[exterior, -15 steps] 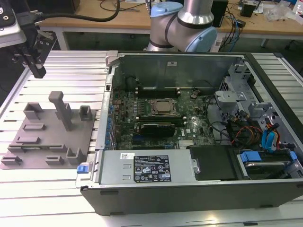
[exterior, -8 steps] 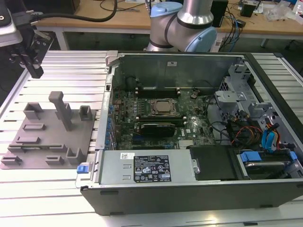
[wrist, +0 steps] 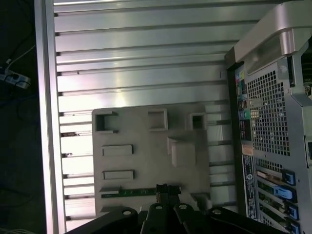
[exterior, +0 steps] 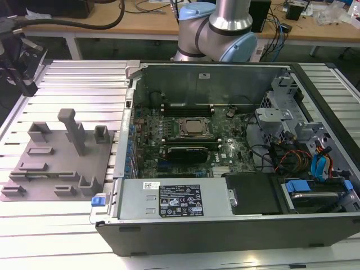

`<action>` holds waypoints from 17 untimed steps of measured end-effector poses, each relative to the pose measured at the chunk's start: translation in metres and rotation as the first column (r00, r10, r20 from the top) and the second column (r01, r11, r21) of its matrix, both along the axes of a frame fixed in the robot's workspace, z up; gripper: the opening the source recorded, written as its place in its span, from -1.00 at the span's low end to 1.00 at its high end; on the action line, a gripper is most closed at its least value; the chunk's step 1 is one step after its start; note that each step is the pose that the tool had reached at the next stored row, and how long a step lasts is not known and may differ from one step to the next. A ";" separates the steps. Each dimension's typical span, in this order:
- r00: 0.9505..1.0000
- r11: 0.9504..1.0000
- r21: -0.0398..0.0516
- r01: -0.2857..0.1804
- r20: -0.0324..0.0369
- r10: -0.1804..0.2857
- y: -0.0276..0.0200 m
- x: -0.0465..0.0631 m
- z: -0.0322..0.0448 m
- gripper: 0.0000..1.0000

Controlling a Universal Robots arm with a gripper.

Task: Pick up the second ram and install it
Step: 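Reach for the second ram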

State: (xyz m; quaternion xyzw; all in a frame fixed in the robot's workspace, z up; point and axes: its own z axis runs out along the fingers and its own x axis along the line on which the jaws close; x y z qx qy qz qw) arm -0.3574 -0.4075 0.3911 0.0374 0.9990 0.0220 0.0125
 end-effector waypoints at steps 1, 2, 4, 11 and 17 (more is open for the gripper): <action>1.000 1.000 0.000 0.000 0.000 0.000 -0.0007 -0.003 -0.0002 -0.84; 1.000 1.000 0.000 0.000 0.000 0.000 -0.0013 -0.007 -0.0004 -0.84; 1.000 1.000 0.000 0.000 0.000 0.000 -0.0018 -0.011 -0.0007 -0.84; 1.000 1.000 0.000 0.000 0.000 0.000 -0.0027 -0.026 -0.0026 -0.84; 1.000 1.000 -0.001 0.000 0.000 0.000 -0.0150 -0.026 -0.0053 -0.84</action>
